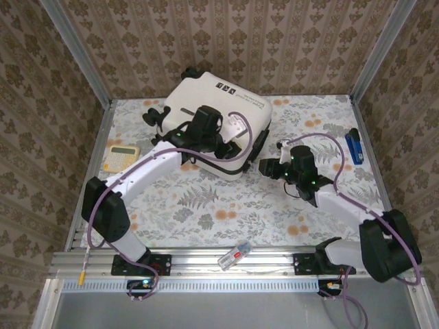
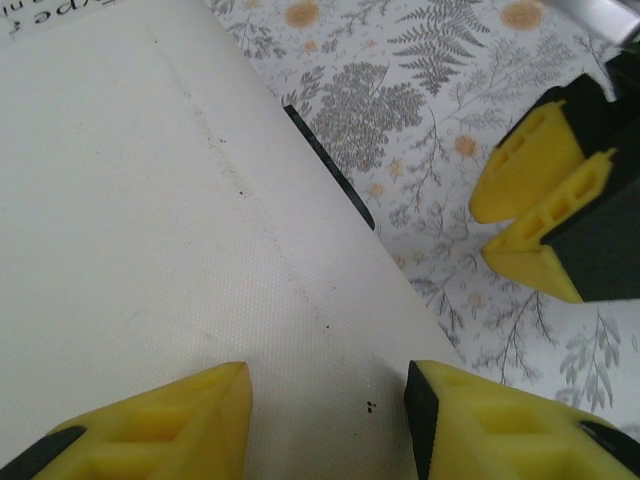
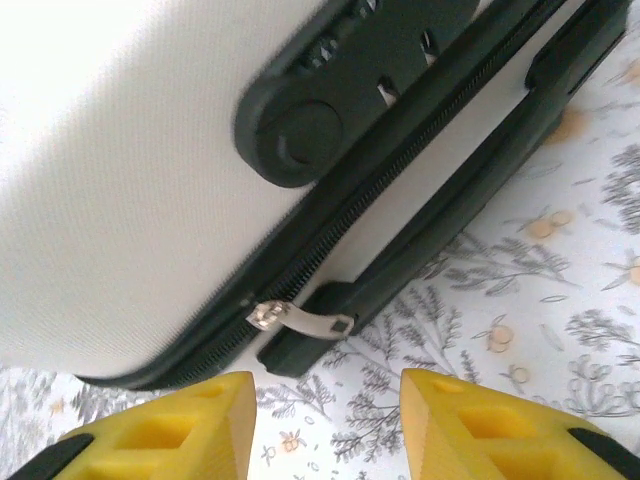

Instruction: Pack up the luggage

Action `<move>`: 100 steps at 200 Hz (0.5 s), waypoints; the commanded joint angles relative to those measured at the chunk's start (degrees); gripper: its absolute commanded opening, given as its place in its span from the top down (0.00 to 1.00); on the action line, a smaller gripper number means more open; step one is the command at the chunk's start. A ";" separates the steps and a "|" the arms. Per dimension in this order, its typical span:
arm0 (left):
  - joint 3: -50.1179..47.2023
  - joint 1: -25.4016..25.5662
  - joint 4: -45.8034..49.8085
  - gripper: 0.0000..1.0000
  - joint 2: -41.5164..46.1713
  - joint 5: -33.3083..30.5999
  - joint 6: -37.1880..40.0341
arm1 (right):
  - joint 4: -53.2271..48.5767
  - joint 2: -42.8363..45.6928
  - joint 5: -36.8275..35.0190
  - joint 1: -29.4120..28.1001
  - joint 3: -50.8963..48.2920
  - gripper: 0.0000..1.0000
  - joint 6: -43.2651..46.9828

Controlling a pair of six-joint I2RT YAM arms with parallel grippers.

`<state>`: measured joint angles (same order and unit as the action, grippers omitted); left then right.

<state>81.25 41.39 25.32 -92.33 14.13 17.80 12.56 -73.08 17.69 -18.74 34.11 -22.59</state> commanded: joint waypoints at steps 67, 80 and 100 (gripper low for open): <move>-5.15 -4.89 0.48 0.34 9.20 -2.34 -6.42 | -0.09 -8.89 12.48 -0.68 5.82 0.54 6.96; -5.90 -5.22 -2.17 0.30 10.54 -6.33 -11.04 | 2.45 -9.21 12.42 -0.69 6.12 0.48 5.63; -6.59 -5.69 -3.36 0.27 12.66 -15.54 -17.85 | 3.02 -10.01 9.62 0.34 9.15 0.40 2.92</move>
<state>75.57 36.69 25.91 -83.40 10.35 10.61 12.25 -81.84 28.32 -19.00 38.89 -17.26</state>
